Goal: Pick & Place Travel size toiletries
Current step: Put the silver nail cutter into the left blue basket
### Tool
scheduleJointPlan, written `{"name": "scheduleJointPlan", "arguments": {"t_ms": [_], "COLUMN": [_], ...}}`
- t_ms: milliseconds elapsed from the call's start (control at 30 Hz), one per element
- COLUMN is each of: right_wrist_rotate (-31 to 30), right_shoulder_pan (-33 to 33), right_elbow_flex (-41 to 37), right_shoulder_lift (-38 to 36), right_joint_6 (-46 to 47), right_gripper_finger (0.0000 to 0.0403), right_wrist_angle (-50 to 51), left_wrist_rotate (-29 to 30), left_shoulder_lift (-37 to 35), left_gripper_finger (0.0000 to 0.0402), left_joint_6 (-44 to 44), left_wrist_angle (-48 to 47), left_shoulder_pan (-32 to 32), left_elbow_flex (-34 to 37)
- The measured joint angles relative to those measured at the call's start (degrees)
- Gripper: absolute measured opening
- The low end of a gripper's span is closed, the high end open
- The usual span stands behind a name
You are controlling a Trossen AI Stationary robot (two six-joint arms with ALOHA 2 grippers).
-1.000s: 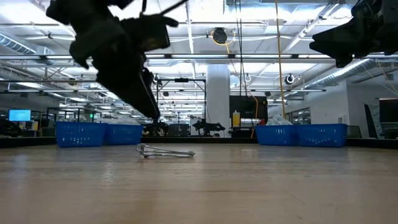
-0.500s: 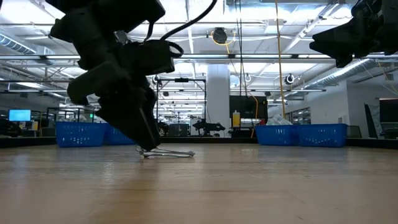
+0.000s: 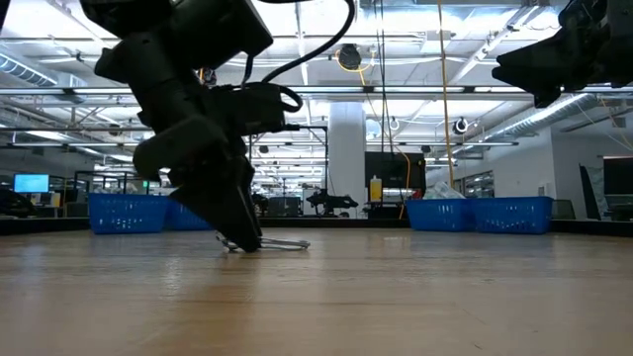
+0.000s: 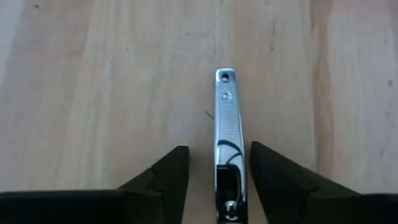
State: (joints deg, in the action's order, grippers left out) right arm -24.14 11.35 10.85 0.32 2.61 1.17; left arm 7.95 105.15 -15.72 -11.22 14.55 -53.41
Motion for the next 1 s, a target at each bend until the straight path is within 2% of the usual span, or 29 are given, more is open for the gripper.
{"name": "scheduleJointPlan", "arguments": {"t_ms": [300, 467, 633, 767, 1000], "right_wrist_rotate": [0.0, 0.0, 0.0, 0.0, 0.1], "right_shoulder_pan": [0.0, 0.0, 0.0, 0.0, 0.0], "right_elbow_flex": [0.0, 0.0, 0.0, 0.0, 0.0], "right_shoulder_lift": [0.0, 0.0, 0.0, 0.0, 0.0], "right_joint_6": [0.2, 0.2, 0.2, 0.2, 0.2], "right_gripper_finger": [0.0139, 0.0139, 0.0139, 0.0139, 0.0139], "right_wrist_angle": [0.0, 0.0, 0.0, 0.0, 0.4], "left_wrist_rotate": [-2.2, -2.2, -2.4, -0.9, 2.8], "left_shoulder_lift": [0.1, 0.2, -2.3, -8.3, -19.5], "left_gripper_finger": [0.0036, 0.0036, 0.0052, 0.0038, 0.0038], "left_joint_6": [0.4, 0.2, 1.5, 4.6, 9.6], "left_wrist_angle": [0.3, 2.0, 2.2, 1.8, 0.4], "left_shoulder_pan": [-1.0, -1.4, -1.5, -1.3, -1.0], "left_elbow_flex": [0.1, 0.2, 0.5, 0.5, 0.5]}}
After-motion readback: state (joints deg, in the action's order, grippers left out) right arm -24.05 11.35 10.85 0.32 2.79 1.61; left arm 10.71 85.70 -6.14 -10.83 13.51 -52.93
